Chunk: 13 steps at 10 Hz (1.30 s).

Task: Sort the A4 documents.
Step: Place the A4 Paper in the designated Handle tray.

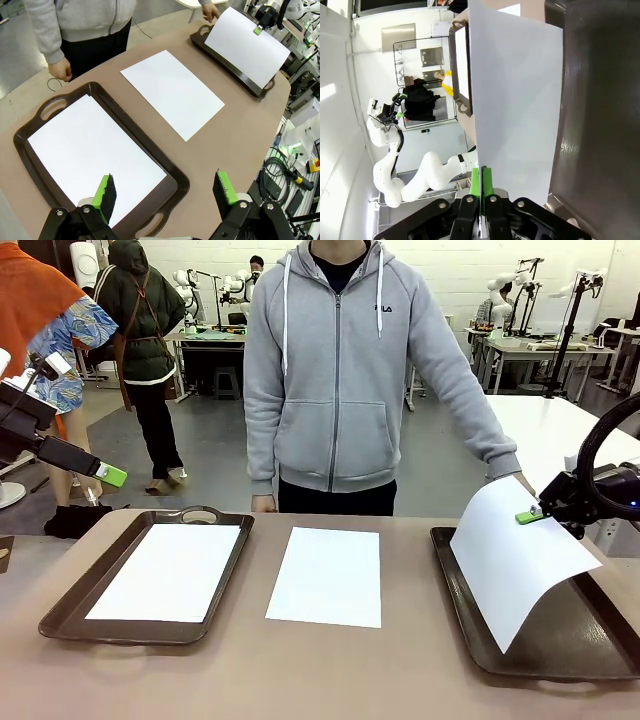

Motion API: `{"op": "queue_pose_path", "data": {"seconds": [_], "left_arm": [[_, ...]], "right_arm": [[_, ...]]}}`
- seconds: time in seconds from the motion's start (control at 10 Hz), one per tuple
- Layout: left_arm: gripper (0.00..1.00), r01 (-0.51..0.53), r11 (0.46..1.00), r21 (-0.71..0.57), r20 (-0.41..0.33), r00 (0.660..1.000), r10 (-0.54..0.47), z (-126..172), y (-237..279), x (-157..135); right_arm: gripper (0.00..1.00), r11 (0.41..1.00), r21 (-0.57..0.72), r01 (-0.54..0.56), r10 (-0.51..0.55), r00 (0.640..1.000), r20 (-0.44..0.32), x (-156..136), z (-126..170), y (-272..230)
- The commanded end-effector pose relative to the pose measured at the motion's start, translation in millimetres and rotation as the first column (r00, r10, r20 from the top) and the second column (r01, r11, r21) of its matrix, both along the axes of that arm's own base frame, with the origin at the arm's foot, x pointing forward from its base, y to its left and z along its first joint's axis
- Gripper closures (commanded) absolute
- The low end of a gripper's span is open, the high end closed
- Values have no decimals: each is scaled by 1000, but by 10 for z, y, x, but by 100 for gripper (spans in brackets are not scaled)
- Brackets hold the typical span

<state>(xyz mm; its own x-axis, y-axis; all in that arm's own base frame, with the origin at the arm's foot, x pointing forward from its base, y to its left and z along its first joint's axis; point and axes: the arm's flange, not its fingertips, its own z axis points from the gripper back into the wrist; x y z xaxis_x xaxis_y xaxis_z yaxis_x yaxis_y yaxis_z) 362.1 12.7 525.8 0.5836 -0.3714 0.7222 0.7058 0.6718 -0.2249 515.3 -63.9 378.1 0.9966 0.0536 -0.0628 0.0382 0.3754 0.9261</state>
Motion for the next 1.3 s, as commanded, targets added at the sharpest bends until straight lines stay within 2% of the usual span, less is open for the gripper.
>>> {"op": "queue_pose_path", "data": {"seconds": [0.0, 0.1, 0.6, 1.2], "left_arm": [[0, 4, 1000, -6, 2, 1000, -4, -3, -4, 4], [0, 4, 1000, -6, 2, 1000, -4, -3, -4, 4], [0, 4, 1000, -6, 2, 1000, -4, -3, -4, 4], [0, 4, 1000, -6, 2, 1000, -4, -3, -4, 4]], "right_arm": [[99, 1000, 28, 9, -9, 1000, 11, 50, 4, -36], [99, 998, 54, 40, -41, 999, 12, 50, -129, -81], [99, 995, 94, 42, -47, 997, 54, 42, -120, -42], [99, 994, 82, 66, -69, 997, 33, 18, -483, -91]]}}
